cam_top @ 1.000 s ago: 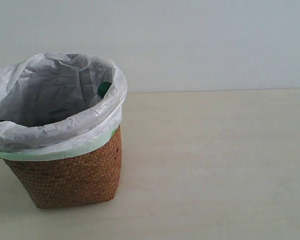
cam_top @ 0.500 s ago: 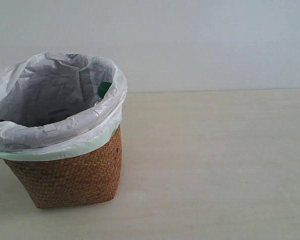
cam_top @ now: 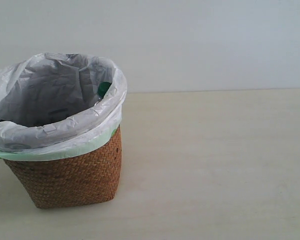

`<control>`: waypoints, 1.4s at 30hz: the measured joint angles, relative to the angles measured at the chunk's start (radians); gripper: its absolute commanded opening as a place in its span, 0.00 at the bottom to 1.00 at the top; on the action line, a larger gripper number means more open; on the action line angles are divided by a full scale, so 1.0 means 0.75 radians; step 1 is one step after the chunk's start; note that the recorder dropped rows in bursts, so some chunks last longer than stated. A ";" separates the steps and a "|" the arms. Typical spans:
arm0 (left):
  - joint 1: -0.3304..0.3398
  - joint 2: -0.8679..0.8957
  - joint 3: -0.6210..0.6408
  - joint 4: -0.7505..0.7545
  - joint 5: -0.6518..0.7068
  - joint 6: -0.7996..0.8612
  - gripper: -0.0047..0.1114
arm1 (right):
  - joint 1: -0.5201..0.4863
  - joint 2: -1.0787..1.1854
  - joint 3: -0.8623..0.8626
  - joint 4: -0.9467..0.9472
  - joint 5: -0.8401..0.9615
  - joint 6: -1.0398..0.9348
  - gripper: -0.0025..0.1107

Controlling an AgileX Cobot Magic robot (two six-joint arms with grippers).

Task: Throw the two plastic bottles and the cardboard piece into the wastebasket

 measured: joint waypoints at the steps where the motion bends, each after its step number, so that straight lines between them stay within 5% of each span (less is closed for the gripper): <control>1: 0.000 0.000 0.000 0.000 0.000 0.000 0.09 | 0.000 -0.022 0.000 0.000 -0.001 0.000 0.03; 7: 0.000 0.000 0.000 0.000 0.000 0.000 0.09 | -0.095 -0.189 0.000 0.000 0.003 0.000 0.03; 13: 0.000 0.000 0.000 0.000 0.000 0.000 0.09 | -0.549 -0.258 0.000 0.000 0.003 0.002 0.03; 17: 0.000 0.000 0.000 0.000 0.000 0.000 0.09 | -0.720 -0.261 0.000 0.000 0.003 0.002 0.03; 25: 0.000 0.000 0.000 0.000 0.000 0.000 0.09 | -0.737 -0.271 0.066 0.000 -0.002 0.002 0.03; 42: 0.000 0.000 0.000 0.000 0.000 0.000 0.09 | -0.740 -0.326 0.621 0.091 0.004 0.002 0.03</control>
